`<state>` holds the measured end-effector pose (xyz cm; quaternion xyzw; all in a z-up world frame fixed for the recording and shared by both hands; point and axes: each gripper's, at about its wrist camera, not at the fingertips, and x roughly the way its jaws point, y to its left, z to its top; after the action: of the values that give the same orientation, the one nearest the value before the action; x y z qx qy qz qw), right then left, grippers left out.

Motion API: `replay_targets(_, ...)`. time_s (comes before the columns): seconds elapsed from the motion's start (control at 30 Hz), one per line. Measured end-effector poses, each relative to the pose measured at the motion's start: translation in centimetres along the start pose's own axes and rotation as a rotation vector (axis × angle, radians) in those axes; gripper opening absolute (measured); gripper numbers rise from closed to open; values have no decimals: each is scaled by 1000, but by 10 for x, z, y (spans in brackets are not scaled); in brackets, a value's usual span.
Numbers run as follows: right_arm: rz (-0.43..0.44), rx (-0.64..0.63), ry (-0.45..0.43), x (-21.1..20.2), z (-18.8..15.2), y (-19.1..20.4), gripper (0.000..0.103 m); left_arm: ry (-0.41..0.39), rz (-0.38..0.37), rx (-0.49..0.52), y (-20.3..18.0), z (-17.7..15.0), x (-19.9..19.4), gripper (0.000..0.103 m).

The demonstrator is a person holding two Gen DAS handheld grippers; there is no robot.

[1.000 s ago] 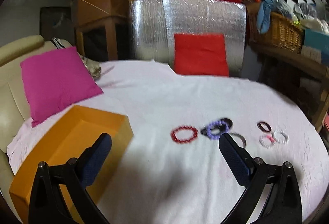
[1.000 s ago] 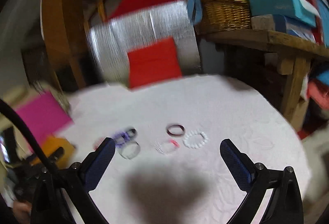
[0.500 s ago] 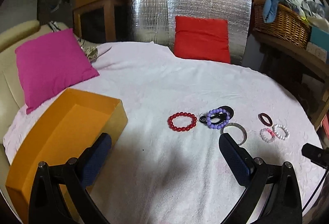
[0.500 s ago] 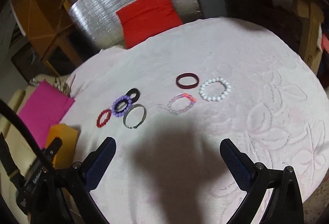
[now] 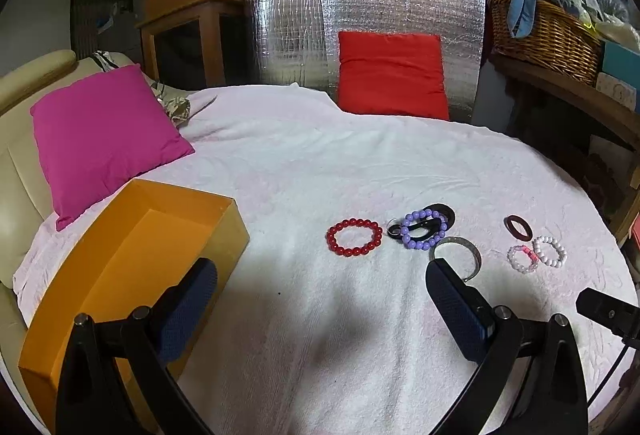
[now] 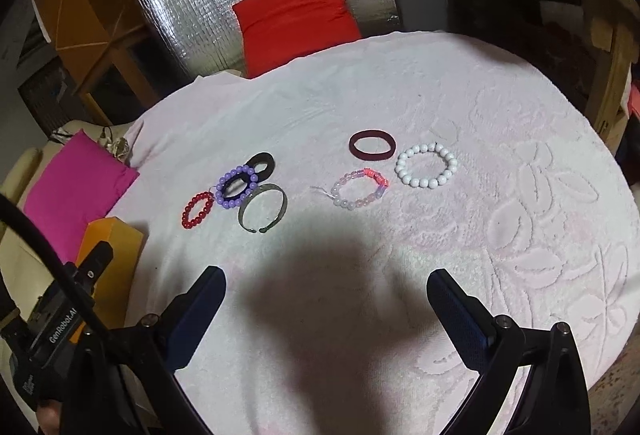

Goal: Organize jewelry
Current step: 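Move both tools toward the bracelets on the table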

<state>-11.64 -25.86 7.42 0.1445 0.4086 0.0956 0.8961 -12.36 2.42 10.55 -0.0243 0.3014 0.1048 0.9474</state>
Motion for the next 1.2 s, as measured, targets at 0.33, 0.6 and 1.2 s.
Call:
replay_targets(0.33,-7,8,11,3,0,1,102,0,9,9,0,1,-1,103)
replay_targets(0.6,-52,-30,32,16,9,1,98,9,12,5,-1,2,2,103)
replay_targets(1.2,-60,-78,119,56,32,-14,85,192,-97,6,-16,1,50,103)
